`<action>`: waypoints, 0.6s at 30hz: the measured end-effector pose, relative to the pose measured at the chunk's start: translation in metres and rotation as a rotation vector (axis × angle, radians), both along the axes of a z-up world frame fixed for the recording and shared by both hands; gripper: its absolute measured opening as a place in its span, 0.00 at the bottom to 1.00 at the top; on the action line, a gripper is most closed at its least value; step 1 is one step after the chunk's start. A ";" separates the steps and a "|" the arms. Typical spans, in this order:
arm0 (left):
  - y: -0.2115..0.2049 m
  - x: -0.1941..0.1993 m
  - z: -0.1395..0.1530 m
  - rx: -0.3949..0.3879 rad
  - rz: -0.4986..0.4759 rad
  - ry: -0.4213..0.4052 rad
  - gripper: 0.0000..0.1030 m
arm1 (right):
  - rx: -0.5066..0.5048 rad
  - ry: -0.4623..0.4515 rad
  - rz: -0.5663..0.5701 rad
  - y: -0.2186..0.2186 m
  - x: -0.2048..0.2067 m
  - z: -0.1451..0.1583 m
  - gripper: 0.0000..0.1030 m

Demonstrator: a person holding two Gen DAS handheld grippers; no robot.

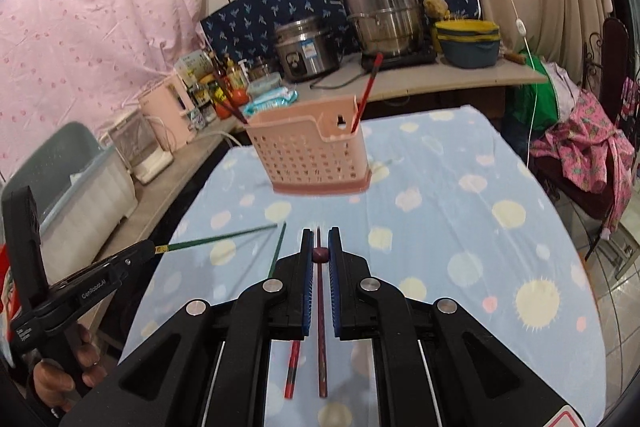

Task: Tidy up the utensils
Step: 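Lift both held chopsticks off the cloth and carry them over the pink caddy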

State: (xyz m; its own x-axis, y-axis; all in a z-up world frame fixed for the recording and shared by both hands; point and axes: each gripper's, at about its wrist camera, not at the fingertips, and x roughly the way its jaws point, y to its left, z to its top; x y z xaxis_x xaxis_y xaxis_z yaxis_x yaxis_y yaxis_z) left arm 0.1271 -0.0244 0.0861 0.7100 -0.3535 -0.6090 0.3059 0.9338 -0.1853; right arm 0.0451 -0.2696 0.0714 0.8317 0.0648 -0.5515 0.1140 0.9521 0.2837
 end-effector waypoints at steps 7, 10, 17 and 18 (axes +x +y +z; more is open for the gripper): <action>-0.007 0.022 0.030 -0.010 -0.004 -0.064 0.07 | -0.004 -0.066 -0.016 -0.013 0.018 0.030 0.07; -0.011 0.033 0.043 -0.012 -0.012 -0.089 0.07 | 0.007 -0.088 -0.018 -0.020 0.028 0.040 0.07; -0.024 0.058 0.078 -0.041 -0.026 -0.153 0.07 | 0.021 -0.148 -0.029 -0.035 0.060 0.068 0.07; -0.025 0.063 0.085 -0.052 -0.029 -0.163 0.07 | 0.025 -0.157 -0.029 -0.036 0.063 0.071 0.07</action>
State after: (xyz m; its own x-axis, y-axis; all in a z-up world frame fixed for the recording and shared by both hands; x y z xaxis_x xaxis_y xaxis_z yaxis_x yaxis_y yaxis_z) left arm 0.1903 -0.0498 0.1713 0.7868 -0.4034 -0.4672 0.3624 0.9146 -0.1794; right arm 0.1082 -0.3060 0.1429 0.9092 0.0514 -0.4131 0.0937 0.9416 0.3233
